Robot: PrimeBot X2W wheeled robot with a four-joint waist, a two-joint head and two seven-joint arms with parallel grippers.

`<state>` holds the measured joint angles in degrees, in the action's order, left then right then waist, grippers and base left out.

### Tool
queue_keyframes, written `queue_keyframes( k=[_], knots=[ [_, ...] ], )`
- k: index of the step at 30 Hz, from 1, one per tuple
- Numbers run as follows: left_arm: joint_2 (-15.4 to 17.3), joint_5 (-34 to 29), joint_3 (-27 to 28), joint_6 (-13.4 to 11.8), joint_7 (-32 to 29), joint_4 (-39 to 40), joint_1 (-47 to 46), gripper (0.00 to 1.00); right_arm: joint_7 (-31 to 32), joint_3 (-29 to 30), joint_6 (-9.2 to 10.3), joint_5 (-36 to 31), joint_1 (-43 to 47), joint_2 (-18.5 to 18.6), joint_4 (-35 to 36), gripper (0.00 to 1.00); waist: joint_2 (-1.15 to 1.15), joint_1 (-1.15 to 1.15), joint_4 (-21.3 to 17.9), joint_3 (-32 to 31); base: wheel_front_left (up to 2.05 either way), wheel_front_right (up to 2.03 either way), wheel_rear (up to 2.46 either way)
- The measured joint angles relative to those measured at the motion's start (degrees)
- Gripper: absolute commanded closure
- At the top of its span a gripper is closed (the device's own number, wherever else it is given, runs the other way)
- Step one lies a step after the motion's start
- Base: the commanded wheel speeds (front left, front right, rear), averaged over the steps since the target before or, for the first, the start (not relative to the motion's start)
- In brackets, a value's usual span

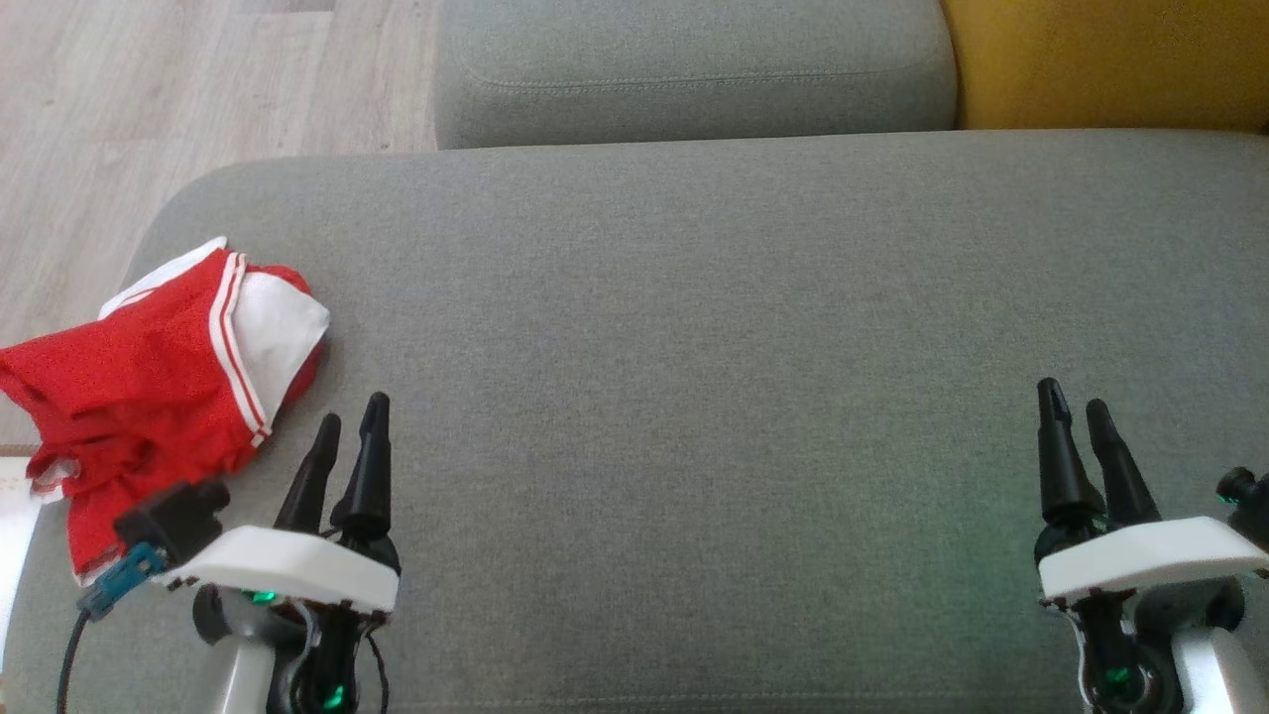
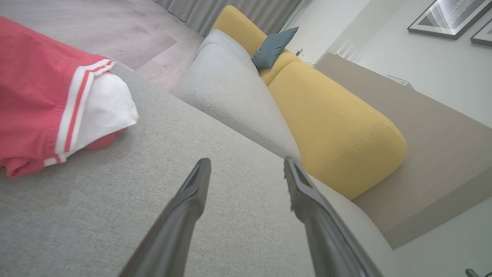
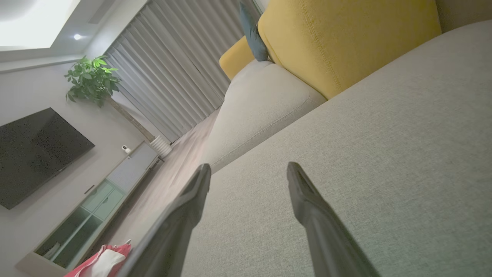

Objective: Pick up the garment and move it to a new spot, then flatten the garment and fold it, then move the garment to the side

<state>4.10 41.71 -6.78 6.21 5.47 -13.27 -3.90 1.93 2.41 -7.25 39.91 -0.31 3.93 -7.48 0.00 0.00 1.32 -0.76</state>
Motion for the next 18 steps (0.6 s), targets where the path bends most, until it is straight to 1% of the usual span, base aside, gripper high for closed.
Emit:
queue_keyframes(
  k=[1, 8, 11, 18],
  knots=[
    [0.0, 0.0, 0.0, 0.0, 0.0, 0.0, 0.0, 0.0, 0.0, 0.0, 0.0, 0.0, 0.0, 0.0, 0.0, 0.0, 0.0, 0.0, 0.0, 0.0, 0.0, 0.0, 0.0],
    [0.5, -5.3, -0.8, -0.8, 1.2, -0.5, -0.1, 0.0, -0.8, -0.3, 0.0, -6.0, 0.1, 0.0, 0.3, 0.0, 0.0, 0.0, -0.1, 0.0, 0.0, 0.0, 0.0],
    [0.6, -8.2, -1.5, -1.7, 1.8, -1.1, -0.3, 0.0, -1.1, -0.3, 0.0, -9.2, 0.6, -0.1, 0.5, 0.0, 0.0, 0.0, -0.1, 0.0, 0.0, 0.0, 0.0],
    [1.1, -12.8, -1.6, -2.8, 2.8, -1.2, -0.3, 0.0, -1.5, -0.8, 0.0, -14.2, 1.1, -0.3, 0.7, 0.0, 0.0, 0.0, 0.0, 0.1, 0.0, 0.0, 0.0]
  ],
)
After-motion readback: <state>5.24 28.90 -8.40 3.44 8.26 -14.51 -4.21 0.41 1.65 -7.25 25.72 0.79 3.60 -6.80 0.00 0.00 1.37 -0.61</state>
